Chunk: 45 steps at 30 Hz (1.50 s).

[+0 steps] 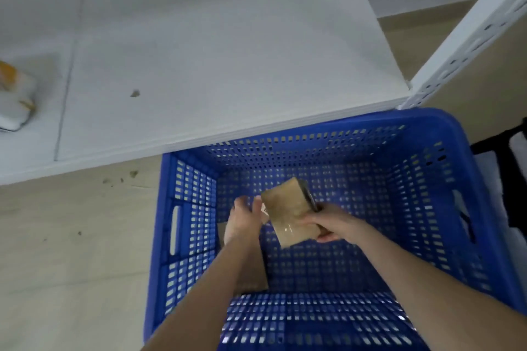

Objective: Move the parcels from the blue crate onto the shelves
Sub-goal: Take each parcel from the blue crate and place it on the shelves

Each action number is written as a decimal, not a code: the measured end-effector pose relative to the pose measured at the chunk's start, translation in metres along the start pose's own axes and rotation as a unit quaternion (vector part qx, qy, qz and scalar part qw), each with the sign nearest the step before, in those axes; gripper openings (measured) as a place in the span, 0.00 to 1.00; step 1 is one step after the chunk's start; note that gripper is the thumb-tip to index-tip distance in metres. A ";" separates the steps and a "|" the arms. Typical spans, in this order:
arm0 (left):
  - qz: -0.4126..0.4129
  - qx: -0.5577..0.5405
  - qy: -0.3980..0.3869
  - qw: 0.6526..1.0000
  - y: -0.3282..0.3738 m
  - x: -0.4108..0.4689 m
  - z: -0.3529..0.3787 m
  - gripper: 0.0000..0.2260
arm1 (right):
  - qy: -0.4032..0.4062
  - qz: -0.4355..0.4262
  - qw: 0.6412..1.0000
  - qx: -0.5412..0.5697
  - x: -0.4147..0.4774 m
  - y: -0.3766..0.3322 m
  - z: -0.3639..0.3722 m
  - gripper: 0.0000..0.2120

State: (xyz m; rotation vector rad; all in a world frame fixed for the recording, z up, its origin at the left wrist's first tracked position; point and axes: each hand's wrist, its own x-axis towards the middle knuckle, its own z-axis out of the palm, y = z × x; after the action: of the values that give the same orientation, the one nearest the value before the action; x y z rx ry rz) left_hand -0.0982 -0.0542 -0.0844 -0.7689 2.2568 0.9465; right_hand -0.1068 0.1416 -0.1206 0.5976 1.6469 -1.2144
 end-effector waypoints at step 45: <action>0.200 -0.377 -0.039 0.904 0.252 -0.484 -0.444 0.33 | -0.093 -0.266 0.909 0.307 -0.628 -0.317 0.048 0.18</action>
State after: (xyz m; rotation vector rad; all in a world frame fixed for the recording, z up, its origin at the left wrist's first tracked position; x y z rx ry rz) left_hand -0.0684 -0.1070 0.6166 -0.5434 1.9838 2.0729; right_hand -0.0871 0.0716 0.5807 0.3867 1.2839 -2.1619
